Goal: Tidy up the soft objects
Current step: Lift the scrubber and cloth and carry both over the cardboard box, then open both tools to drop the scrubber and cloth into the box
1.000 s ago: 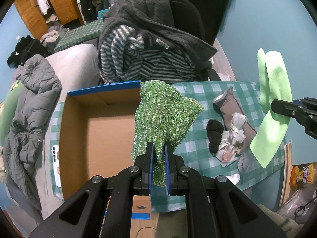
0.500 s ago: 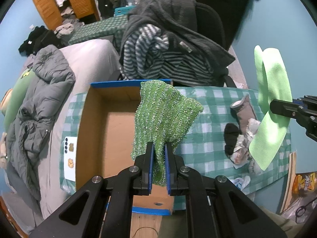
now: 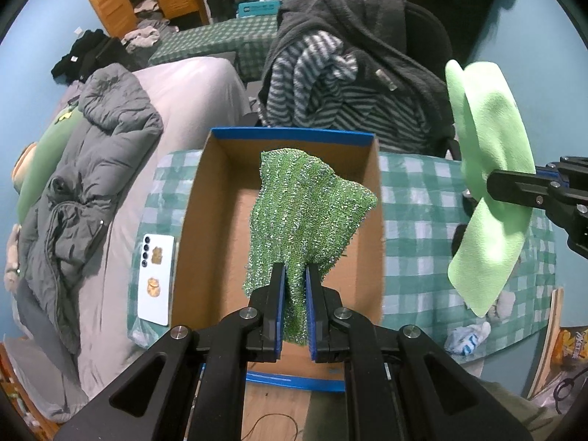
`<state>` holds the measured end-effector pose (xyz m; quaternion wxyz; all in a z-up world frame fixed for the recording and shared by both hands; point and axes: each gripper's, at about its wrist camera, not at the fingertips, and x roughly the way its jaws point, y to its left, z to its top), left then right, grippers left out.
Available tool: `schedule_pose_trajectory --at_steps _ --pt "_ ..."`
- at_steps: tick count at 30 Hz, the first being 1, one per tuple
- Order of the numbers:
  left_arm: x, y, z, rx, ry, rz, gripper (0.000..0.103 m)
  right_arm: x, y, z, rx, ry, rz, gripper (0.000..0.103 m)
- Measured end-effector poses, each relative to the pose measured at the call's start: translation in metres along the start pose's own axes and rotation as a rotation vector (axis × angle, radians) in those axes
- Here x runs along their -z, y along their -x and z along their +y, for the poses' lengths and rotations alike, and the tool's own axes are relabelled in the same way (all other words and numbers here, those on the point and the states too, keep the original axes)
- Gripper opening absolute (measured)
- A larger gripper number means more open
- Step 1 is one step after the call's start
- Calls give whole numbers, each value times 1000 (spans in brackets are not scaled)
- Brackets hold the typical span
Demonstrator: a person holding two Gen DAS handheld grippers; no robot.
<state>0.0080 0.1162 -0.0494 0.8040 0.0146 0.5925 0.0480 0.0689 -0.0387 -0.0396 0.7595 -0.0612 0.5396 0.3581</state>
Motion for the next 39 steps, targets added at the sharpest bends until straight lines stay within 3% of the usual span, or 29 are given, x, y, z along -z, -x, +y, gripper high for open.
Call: schedule_pose_trajectory --at_steps 17,36,39 --pt "-5 -29 40 -37 9 39 10 -30 -66 53 -35 100 73 8" --pt "-3 -57 52 -29 34 110 10 -39 -105 61 -25 91 140 8" --pt "-4 -59 52 -35 38 119 16 -39 -107 61 -21 92 144 9"
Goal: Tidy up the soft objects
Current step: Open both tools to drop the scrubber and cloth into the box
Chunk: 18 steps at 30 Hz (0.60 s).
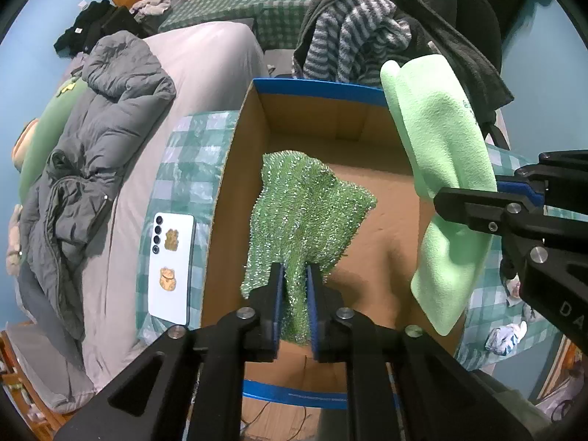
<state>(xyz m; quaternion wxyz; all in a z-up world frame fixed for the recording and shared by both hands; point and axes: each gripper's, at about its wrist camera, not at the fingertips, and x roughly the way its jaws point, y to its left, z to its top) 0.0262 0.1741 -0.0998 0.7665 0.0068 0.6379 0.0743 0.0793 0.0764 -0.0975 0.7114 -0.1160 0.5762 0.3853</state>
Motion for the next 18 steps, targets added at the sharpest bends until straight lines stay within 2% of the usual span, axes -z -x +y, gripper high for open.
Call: schedule_pose_trajectory --at_steps 3,4,7,11,18 --pt "-1 1 0 -15 7 4 33 0 -1 -1 11 0 1 21" --pt "-1 2 0 -22 7 -3 41 0 -1 -1 18 3 -3 29" --pt "0 6 0 -34 3 -17 49 1 1 -3 31 5 -5 36" --pt "1 10 -2 -40 -2 -19 49 3 6 -8 45 -4 -13 45" --pt "3 20 -8 -31 -4 -26 51 14 20 -18 67 -35 -23 53"
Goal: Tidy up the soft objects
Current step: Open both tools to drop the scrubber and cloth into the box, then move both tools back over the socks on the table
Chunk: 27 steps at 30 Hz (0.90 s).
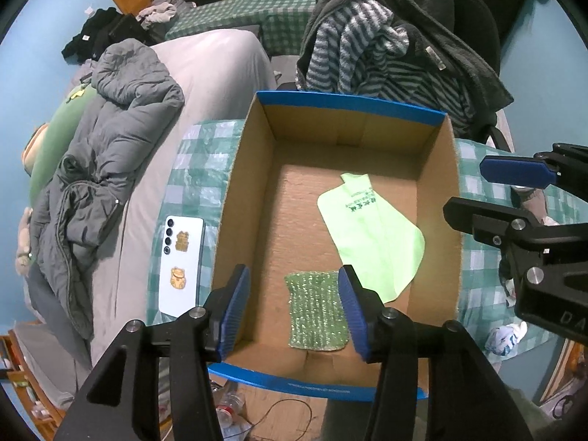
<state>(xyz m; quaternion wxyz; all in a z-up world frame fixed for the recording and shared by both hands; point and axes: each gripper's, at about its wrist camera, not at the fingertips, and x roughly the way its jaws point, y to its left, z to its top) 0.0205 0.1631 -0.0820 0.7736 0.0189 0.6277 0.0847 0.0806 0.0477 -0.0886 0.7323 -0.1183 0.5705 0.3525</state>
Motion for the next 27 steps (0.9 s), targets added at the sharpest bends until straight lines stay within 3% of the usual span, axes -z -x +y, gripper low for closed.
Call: schedule_pose_trajectory --at_steps 18,27 --pt "4 27 -52 11 -105 -36 55 43 55 -45 46 -106 -42 57" --pt "11 33 -99 40 -202 -34 55 88 77 -85 84 -218 -34 57"
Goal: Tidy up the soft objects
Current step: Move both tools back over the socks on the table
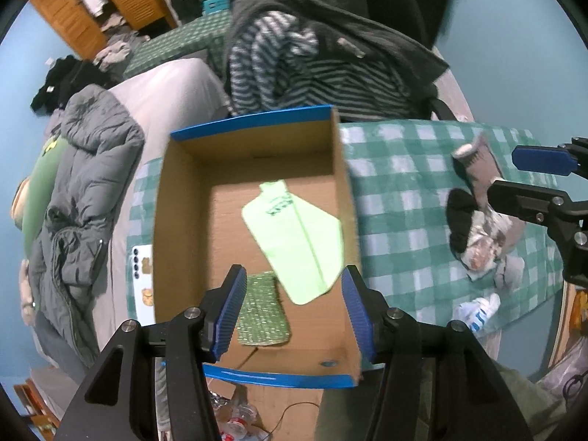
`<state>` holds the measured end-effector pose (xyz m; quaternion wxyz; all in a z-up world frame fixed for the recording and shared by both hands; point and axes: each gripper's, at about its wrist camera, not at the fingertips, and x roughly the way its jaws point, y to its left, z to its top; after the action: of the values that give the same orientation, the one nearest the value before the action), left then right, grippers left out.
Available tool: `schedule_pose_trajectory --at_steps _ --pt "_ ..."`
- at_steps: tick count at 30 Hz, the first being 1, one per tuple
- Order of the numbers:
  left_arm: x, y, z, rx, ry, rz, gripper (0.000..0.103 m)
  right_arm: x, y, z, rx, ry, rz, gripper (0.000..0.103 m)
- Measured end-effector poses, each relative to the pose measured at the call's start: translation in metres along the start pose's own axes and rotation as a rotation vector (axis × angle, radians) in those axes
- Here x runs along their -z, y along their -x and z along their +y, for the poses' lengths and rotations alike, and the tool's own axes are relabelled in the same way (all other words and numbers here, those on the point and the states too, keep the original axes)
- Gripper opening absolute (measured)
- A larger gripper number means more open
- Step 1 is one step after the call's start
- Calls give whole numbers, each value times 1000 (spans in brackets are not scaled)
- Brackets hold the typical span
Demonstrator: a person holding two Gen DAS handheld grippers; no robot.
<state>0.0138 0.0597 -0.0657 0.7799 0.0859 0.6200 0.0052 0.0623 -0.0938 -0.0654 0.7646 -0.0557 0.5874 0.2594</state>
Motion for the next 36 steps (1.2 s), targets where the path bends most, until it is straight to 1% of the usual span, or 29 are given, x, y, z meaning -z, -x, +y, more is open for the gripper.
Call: schedule_pose_trajectory --at_steps 11,17,21,31,33,35,36 --pt "-2 -1 -62 42 -144 10 56 60 17 -69 60 -186 26 57" --pt "-1 -8 -93 59 -237 24 60 90 18 -100 89 -276 45 57" --pt "3 -16 -109 75 -276 41 60 110 14 -118 103 -340 66 57" --pt "14 -37 -143 151 -338 91 62 148 -3 -140 100 -439 95 58" --pt "16 -41 -149 156 -350 87 65 155 -9 -142 98 -450 102 59" --pt "18 -44 -154 152 -362 79 72 162 -17 -144 96 -462 114 59" --pt "18 -45 -156 153 -369 73 72 165 -20 -145 96 -467 118 59"
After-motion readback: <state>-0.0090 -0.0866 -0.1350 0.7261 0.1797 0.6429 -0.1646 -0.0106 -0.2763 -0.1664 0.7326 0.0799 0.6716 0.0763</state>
